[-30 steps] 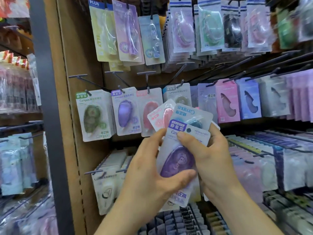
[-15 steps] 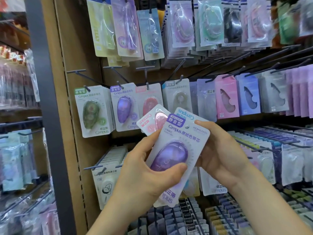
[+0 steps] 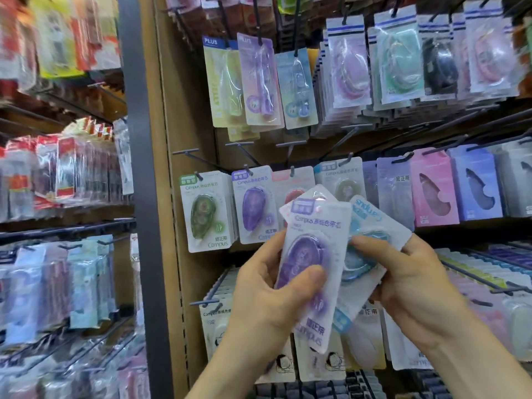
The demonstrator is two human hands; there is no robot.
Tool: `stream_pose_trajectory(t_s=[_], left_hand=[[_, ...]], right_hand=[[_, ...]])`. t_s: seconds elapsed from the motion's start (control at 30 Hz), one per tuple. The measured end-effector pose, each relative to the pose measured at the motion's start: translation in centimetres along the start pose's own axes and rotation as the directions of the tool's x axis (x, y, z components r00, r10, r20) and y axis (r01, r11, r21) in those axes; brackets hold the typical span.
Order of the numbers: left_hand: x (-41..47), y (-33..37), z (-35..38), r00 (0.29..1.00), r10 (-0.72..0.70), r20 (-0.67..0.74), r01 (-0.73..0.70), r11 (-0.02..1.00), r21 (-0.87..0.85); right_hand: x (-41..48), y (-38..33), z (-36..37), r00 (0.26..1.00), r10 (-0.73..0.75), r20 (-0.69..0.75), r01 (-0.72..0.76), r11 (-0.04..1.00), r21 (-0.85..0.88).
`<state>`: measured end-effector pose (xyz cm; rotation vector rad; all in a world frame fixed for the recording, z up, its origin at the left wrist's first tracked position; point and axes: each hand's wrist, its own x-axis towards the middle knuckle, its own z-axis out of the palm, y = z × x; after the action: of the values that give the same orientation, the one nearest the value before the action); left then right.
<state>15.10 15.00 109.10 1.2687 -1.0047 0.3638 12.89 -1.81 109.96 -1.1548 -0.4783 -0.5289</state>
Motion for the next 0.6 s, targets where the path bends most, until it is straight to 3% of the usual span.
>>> stream_pose_trajectory(t_s=[0.07,0.17,0.37,0.47,0.6], left_hand=[[0.8,0.5,-0.9,0.99,0.031,-0.14,-0.027,0.999,0.033],[2.7,1.6,-2.6,0.937,0.186,-0.295,-0.068,0.927,0.369],[7.0,1.5,-5.0,0.904,0.297,-0.307,0.05,0.64,0.766],[8.0,0.8,-5.6,0.91,0.246,-0.333,0.143,0.566,0.812],[8.1,0.6,-5.5,0.919,0.234,-0.317,0.15,0.536,0.831]], right_hand=[[0.1,0.0,0.0,0.998,-0.015,-0.055,0.017,0.999,0.031],[0.0,0.0,0.0,0.996,-0.029,-0.08,0.032,0.999,0.034],[-0.2,-0.3,0.2,0.997,-0.052,-0.061,0.053,0.998,0.024],[-0.2,-0.3,0.1,0.996,-0.063,-0.056,0.063,0.998,0.012],[0.0,-0.3,-0.1,0.997,-0.071,-0.043,0.071,0.998,-0.002]])
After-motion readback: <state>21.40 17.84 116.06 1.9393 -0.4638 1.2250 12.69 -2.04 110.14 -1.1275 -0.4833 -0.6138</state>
